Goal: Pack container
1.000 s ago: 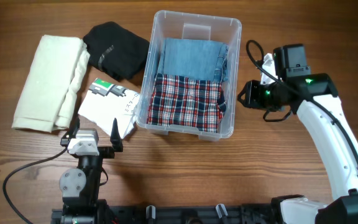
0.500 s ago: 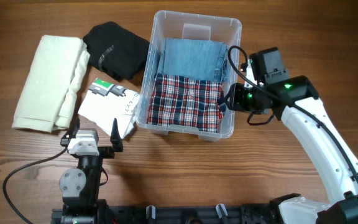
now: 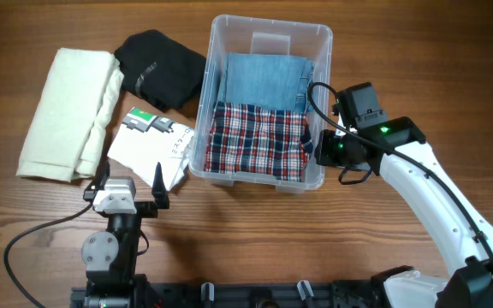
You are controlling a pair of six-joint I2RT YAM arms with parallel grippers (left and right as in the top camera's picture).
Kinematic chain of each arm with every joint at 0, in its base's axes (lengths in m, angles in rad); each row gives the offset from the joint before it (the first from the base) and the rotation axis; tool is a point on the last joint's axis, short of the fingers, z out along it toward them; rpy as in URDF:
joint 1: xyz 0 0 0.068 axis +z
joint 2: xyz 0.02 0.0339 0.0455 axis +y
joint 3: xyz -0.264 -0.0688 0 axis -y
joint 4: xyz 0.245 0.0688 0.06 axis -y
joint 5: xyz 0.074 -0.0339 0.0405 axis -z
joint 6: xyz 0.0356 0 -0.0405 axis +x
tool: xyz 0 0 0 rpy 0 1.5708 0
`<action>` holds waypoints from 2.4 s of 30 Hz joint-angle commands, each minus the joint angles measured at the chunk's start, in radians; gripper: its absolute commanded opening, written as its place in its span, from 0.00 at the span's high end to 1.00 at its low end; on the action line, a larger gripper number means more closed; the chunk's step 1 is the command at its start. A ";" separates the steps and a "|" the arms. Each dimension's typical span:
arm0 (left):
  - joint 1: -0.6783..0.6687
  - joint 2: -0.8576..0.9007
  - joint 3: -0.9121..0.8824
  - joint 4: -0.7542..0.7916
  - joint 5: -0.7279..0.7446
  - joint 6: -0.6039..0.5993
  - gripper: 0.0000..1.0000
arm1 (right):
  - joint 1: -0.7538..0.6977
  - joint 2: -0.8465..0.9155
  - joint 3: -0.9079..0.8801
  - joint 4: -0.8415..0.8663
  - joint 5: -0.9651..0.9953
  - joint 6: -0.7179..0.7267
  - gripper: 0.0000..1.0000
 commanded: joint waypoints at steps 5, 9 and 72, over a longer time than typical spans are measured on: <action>0.007 -0.008 -0.007 -0.001 0.002 0.019 0.00 | 0.000 -0.013 -0.011 0.008 0.159 -0.059 0.55; 0.007 -0.008 -0.007 -0.001 0.002 0.019 0.00 | -0.001 -0.013 -0.011 0.025 0.192 -0.060 0.53; 0.005 1.201 1.419 -0.942 0.259 0.102 0.00 | -0.544 -0.043 0.365 -0.165 0.341 -0.164 0.00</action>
